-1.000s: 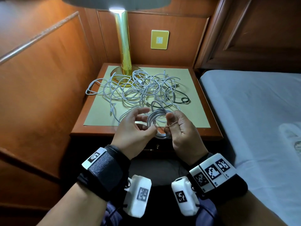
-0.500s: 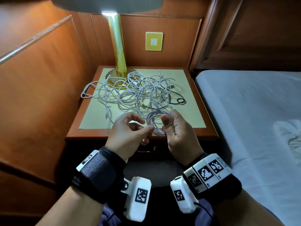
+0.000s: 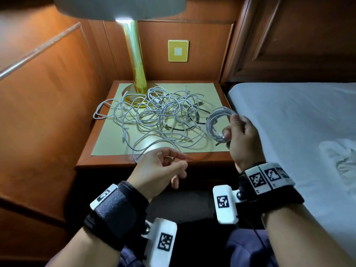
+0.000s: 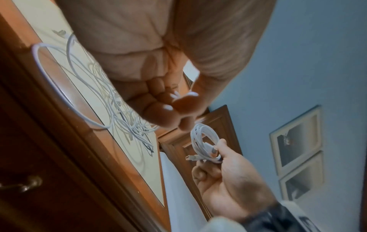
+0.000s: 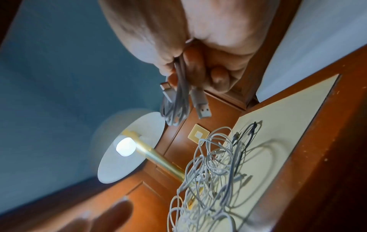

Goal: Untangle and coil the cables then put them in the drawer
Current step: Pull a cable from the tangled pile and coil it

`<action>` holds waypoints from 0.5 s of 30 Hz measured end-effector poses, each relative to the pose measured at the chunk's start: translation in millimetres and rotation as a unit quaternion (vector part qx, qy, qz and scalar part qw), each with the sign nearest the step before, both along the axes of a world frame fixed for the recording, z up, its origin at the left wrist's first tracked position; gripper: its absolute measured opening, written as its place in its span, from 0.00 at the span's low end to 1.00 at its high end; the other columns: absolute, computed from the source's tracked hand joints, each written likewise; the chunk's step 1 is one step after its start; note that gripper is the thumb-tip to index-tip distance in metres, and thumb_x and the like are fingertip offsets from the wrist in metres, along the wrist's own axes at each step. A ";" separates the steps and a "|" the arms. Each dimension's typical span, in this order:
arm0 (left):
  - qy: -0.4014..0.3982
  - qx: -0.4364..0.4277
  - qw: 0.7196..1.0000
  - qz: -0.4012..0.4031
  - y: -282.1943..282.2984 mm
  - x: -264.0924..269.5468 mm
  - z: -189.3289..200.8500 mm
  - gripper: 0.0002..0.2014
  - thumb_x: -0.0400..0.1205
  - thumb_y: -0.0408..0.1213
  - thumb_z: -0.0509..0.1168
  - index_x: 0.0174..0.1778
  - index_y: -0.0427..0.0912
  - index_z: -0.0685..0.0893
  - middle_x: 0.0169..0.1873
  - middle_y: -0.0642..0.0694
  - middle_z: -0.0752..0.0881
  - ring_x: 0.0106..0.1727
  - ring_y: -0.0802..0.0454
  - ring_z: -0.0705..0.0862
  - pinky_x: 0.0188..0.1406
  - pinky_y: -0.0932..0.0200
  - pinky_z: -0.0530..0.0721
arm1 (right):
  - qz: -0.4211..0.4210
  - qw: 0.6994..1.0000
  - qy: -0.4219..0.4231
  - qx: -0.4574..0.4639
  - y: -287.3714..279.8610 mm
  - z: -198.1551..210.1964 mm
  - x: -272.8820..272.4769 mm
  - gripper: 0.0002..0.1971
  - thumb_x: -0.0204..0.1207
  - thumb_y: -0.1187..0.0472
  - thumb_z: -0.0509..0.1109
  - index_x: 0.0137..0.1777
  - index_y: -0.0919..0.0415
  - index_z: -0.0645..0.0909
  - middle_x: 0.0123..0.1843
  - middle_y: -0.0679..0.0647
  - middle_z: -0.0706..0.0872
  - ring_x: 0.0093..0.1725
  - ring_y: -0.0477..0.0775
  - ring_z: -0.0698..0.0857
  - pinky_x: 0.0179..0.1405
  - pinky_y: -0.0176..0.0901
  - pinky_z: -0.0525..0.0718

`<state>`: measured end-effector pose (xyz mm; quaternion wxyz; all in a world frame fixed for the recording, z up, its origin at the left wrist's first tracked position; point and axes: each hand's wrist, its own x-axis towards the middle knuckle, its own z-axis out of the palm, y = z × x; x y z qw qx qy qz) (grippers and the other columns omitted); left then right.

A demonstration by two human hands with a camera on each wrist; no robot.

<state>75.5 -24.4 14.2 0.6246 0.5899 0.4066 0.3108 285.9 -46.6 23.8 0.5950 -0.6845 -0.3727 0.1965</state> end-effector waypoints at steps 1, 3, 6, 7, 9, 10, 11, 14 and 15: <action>-0.001 -0.003 1.000 0.025 3.5 0.4 -0.2 0.02 0.81 0.26 0.70 0.48 0.31 0.84 0.27 0.38 0.87 0.20 0.46 0.76 0.24 0.60 0.78 | 0.035 0.999 -0.010 -0.004 -1.8 -2.1 -3.1 0.15 0.89 0.48 0.56 0.44 0.50 0.78 0.29 0.47 0.78 0.25 0.38 0.75 0.28 0.32 0.73; -0.023 -0.023 0.997 0.069 9.9 1.6 -0.8 0.04 0.84 0.30 0.67 0.46 0.33 0.83 0.32 0.37 0.87 0.22 0.46 0.77 0.24 0.59 0.80 | 0.101 0.995 -0.014 -0.007 -5.3 -5.3 -12.3 0.15 0.89 0.47 0.56 0.42 0.45 0.78 0.29 0.46 0.77 0.26 0.39 0.73 0.27 0.30 0.72; -0.045 -0.017 0.995 0.087 12.7 6.3 -2.9 0.07 0.85 0.37 0.68 0.51 0.35 0.84 0.44 0.38 0.87 0.29 0.50 0.81 0.27 0.57 0.84 | 0.175 0.985 -0.003 -0.008 -7.8 -5.9 -20.2 0.14 0.88 0.47 0.57 0.43 0.43 0.78 0.30 0.46 0.77 0.29 0.42 0.74 0.31 0.32 0.73; -0.052 -0.010 0.995 0.084 12.1 8.0 -3.0 0.08 0.84 0.38 0.69 0.54 0.37 0.84 0.49 0.38 0.88 0.34 0.50 0.84 0.30 0.56 0.84 | 0.197 0.980 0.002 -0.005 -8.8 -5.3 -21.9 0.13 0.89 0.48 0.57 0.44 0.46 0.78 0.30 0.46 0.77 0.30 0.43 0.75 0.32 0.33 0.73; -0.071 0.008 0.994 0.077 10.8 11.6 -2.6 0.14 0.81 0.43 0.73 0.59 0.43 0.85 0.53 0.42 0.89 0.43 0.50 0.88 0.35 0.54 0.85 | 0.236 0.971 0.027 0.010 -10.0 -6.4 -24.9 0.13 0.89 0.51 0.57 0.44 0.49 0.78 0.30 0.48 0.77 0.31 0.45 0.75 0.34 0.35 0.75; -0.081 0.017 0.994 0.076 10.5 13.5 -2.2 0.15 0.78 0.44 0.75 0.58 0.46 0.86 0.51 0.44 0.90 0.46 0.49 0.89 0.36 0.53 0.85 | 0.251 0.967 0.033 0.015 -10.8 -6.4 -26.9 0.13 0.89 0.50 0.57 0.44 0.50 0.78 0.30 0.48 0.77 0.31 0.46 0.75 0.35 0.35 0.77; -0.091 0.024 0.993 0.077 10.5 15.2 -2.0 0.12 0.76 0.45 0.76 0.54 0.48 0.87 0.47 0.45 0.90 0.48 0.47 0.89 0.38 0.52 0.85 | 0.261 0.965 0.029 0.015 -11.3 -7.0 -28.7 0.14 0.88 0.48 0.58 0.44 0.51 0.78 0.30 0.48 0.77 0.31 0.46 0.76 0.36 0.36 0.78; -0.104 0.051 0.990 0.078 11.2 18.3 -2.8 0.01 0.76 0.40 0.76 0.42 0.49 0.91 0.40 0.42 0.91 0.44 0.44 0.88 0.44 0.50 0.85 | 0.258 0.966 -0.021 -0.004 -12.2 -9.2 -30.1 0.16 0.84 0.42 0.57 0.40 0.49 0.76 0.31 0.44 0.79 0.32 0.42 0.77 0.38 0.33 0.77; -0.102 0.055 0.991 0.072 11.7 18.2 -3.8 0.01 0.78 0.37 0.74 0.42 0.46 0.91 0.39 0.41 0.92 0.42 0.45 0.88 0.47 0.49 0.86 | 0.251 0.967 -0.043 -0.012 -12.9 -8.7 -30.3 0.17 0.85 0.41 0.57 0.38 0.47 0.76 0.31 0.41 0.79 0.32 0.39 0.76 0.37 0.31 0.75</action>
